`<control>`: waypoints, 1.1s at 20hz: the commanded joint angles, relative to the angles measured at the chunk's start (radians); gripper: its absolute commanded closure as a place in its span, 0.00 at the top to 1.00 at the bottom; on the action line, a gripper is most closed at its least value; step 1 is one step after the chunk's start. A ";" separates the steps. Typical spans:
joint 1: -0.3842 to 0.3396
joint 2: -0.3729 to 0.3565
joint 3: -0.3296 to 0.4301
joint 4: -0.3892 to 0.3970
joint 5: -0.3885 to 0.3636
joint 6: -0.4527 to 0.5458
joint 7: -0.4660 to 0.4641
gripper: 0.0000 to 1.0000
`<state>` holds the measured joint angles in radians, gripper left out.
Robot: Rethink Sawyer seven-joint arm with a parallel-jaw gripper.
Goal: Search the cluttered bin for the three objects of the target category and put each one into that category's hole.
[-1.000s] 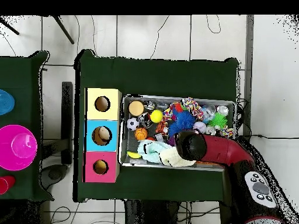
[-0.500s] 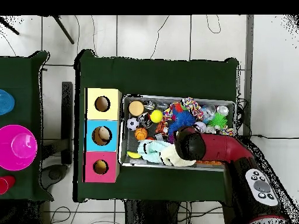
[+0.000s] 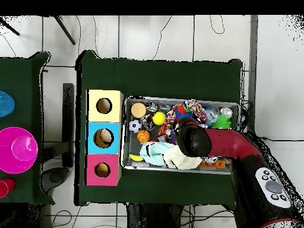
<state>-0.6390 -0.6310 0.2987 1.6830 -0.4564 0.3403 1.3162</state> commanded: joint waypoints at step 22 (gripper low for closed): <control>0.065 0.105 0.054 0.068 -0.094 -0.031 0.054 1.00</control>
<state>-0.6127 -0.5764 0.3929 1.7203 -0.4646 0.2965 1.3162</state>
